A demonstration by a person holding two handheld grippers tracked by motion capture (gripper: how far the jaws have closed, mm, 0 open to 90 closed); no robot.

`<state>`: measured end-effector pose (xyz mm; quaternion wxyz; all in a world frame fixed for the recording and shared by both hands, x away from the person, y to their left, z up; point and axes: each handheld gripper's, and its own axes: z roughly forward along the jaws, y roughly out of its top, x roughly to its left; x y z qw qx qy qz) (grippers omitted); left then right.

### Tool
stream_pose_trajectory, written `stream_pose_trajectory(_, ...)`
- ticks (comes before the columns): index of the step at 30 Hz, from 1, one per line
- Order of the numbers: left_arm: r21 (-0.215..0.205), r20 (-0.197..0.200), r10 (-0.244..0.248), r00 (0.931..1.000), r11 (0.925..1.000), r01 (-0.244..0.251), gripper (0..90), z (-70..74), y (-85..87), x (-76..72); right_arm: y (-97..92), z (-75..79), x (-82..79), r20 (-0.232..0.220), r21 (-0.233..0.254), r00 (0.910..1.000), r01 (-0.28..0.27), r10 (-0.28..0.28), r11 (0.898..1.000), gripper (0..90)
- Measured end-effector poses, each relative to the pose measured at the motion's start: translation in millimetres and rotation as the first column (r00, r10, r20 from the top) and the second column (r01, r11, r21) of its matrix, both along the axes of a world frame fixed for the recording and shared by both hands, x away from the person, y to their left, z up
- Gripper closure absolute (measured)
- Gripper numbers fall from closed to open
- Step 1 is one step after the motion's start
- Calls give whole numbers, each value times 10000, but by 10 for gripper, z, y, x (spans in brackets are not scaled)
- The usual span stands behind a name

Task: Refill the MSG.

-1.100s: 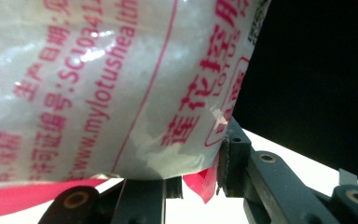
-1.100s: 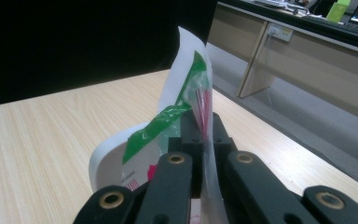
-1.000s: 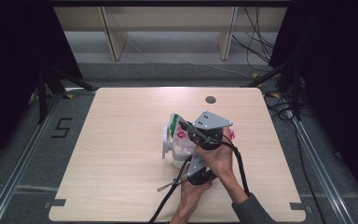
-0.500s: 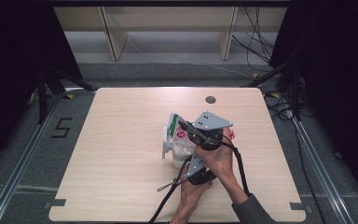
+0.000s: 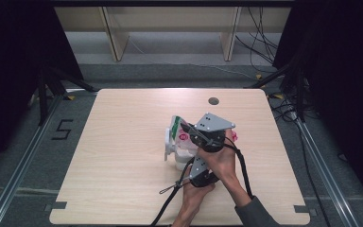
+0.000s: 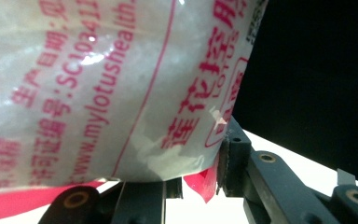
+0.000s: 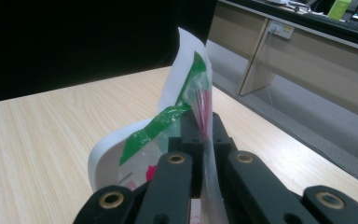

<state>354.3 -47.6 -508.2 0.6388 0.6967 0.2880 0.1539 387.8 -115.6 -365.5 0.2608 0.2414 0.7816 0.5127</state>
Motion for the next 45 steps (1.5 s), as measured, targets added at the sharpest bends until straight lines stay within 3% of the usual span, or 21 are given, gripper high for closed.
stream_pose_trajectory(3,45,28,28,10000,10000,-28,744,16,5,-12,-3,24,-23,-247,201,9996,-155,160,9997,900)
stream_pose_trajectory(6,-3,-9,9,10000,10000,-9,744,-4,-2,1,4,1,-2,-36,-19,10000,-6,6,10000,900)
stream_pose_trajectory(8,-2,59,-6,10000,10000,6,744,-3,3,4,-10,2,-3,-332,146,9993,-142,147,9998,900)
stream_pose_trajectory(10,82,-44,-37,10000,10000,37,744,10,9,1,-41,22,7,-274,388,9996,-88,99,9992,900)
stream_pose_trajectory(13,8,-60,-27,10000,10000,27,743,-9,-6,8,-26,-13,22,-157,187,9999,20,-18,9998,900)
stream_pose_trajectory(15,22,39,-29,10000,10000,29,744,-1,4,5,-25,0,9,-335,254,9994,-27,36,9997,900)
stream_pose_trajectory(16,-13,18,-23,10000,10000,23,744,7,4,1,-28,10,13,-96,295,10000,-9,12,9996,900)
stream_pose_trajectory(21,-121,45,26,10000,9999,-25,744,0,0,-5,-12,8,-4,-230,153,9997,-58,61,9999,900)
stream_pose_trajectory(24,-12,16,-7,10000,10000,7,744,10,6,-1,-11,18,0,65,127,10000,-44,43,9999,900)
stream_pose_trajectory(26,-30,-4,-2,10000,10000,2,744,-2,-3,-1,-3,3,-5,-216,37,9998,-37,38,10000,900)
stream_pose_trajectory(29,34,-9,57,10000,10000,-57,744,11,2,-8,-23,9,14,-100,261,9999,-16,18,9997,900)
stream_pose_trajectory(30,-42,-2,-25,10000,10000,25,744,7,-4,-2,-23,14,4,-238,170,9997,-73,77,9998,900)
stream_pose_trajectory(32,-21,-5,-15,10000,10000,15,744,-1,-6,-2,-12,2,8,-104,29,9999,-10,11,10000,900)
stream_pose_trajectory(36,-13,20,-2,10000,10000,2,744,14,1,-6,-15,16,-15,-375,242,9993,15,-6,9997,900)
stream_pose_trajectory(38,-10,1,-13,10000,10000,13,744,-2,-6,-3,-13,6,13,56,-65,10000,-30,30,10000,900)
stream_pose_trajectory(41,1,23,51,10000,10000,-51,744,8,-2,-9,-21,4,6,-376,222,9992,-102,110,9997,900)
stream_pose_trajectory(45,6,32,24,10000,10000,-24,743,0,-4,-5,-13,2,15,-117,83,9999,-53,54,10000,900)
